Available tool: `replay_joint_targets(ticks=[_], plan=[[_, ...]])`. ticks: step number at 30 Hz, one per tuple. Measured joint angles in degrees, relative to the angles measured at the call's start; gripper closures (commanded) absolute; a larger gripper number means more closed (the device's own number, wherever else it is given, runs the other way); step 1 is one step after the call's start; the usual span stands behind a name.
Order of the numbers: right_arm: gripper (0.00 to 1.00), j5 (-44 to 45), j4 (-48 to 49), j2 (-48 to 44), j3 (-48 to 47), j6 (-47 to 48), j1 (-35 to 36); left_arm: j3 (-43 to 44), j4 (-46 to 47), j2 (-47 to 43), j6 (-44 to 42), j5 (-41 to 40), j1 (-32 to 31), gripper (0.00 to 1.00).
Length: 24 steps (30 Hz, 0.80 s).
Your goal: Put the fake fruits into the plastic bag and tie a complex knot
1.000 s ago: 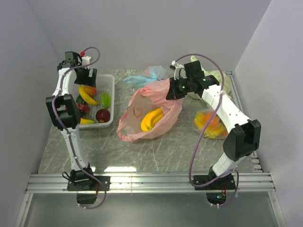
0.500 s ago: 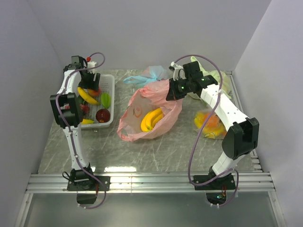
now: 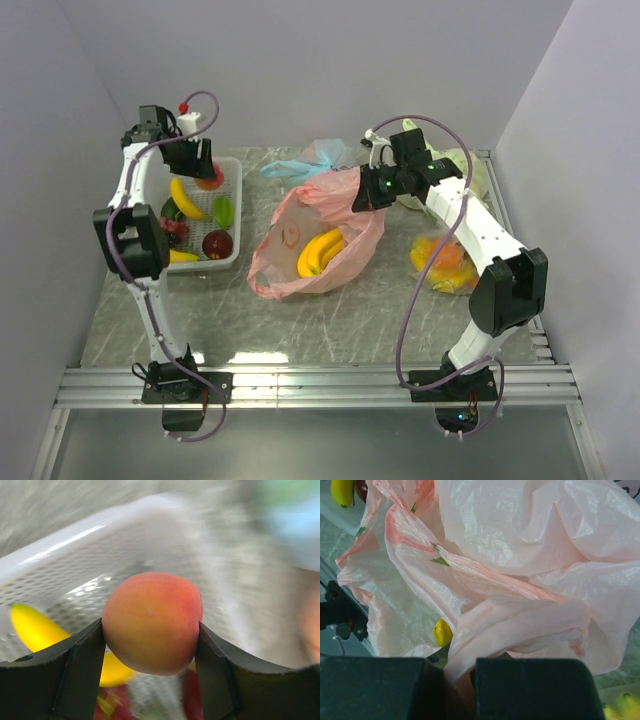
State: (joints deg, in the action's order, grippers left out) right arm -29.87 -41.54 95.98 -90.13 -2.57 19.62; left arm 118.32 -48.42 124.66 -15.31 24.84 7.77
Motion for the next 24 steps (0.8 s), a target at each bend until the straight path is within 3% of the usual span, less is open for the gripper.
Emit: replay_joint_targets(ticks=[5,9,12,16,22,24], plan=[[1.00,-2.91,0.79,0.00,0.00,-2.97,-1.38,-8.85,-0.50,-18.40,-1.46,13.79,-2.12,0.62],[1.00,-5.35,2.45,0.00,0.00,-5.95,-2.10,-16.35,-0.37,-32.17,-3.63,20.48,-11.34,0.63],[1.00,-6.80,3.32,0.00,0.00,-8.07,-2.51,-20.37,-0.28,-35.95,-5.49,22.75,-21.11,0.64],[1.00,-8.92,4.33,0.00,0.00,-10.56,-2.99,-23.10,-0.15,-32.79,-5.99,22.80,-28.85,0.60],[1.00,-12.61,6.71,0.00,0.09,-14.53,-4.02,-23.17,7.26,-21.35,-1.99,16.17,-34.14,0.09],[1.00,-13.38,7.45,0.00,0.15,-15.58,-4.33,-23.17,9.94,-19.06,0.79,13.51,-34.77,0.05]])
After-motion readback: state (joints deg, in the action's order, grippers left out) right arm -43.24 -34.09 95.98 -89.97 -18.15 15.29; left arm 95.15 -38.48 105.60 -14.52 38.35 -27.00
